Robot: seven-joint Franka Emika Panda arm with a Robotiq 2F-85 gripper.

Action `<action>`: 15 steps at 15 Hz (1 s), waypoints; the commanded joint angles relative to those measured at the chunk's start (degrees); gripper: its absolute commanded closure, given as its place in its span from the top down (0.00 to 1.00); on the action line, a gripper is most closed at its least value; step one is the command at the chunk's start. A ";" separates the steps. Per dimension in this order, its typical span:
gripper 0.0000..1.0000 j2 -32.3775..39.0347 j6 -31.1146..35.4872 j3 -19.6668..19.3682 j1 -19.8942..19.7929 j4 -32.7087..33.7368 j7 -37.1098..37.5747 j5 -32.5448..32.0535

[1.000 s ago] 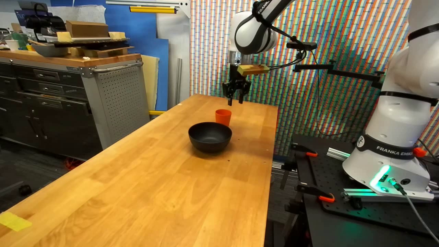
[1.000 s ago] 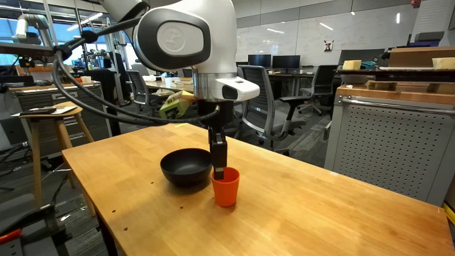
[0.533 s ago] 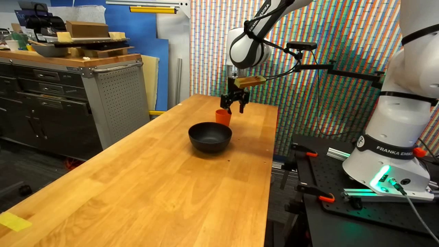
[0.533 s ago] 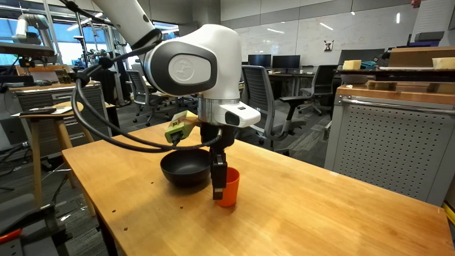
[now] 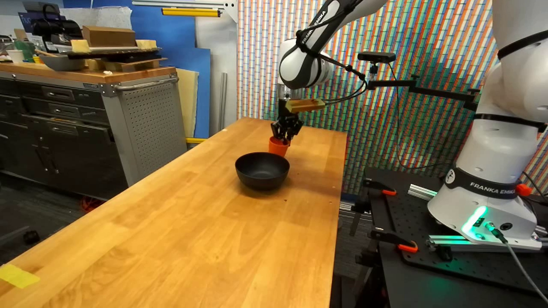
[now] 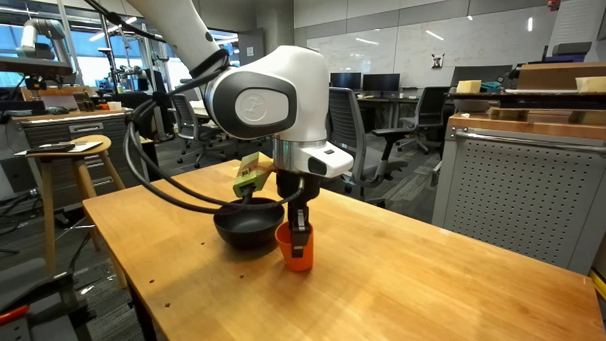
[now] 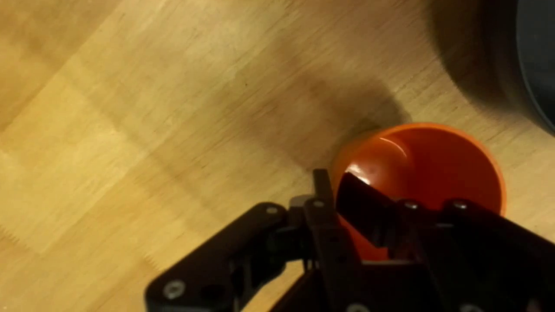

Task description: Put the cup in the bowl

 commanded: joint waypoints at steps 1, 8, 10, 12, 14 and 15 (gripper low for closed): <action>0.05 2.23 0.16 0.74 -1.10 3.26 -2.43 2.51; 0.01 3.28 -0.41 0.71 -1.74 4.37 -3.11 3.60; 0.01 1.64 -1.80 0.78 -1.67 3.70 -3.17 3.93; 0.01 -2.19 -2.70 0.89 -0.99 1.62 -3.52 3.62; 0.01 -6.23 -2.16 0.86 0.19 -0.85 -3.43 2.57; 0.01 -7.85 -1.79 0.94 0.71 -1.59 -3.33 2.29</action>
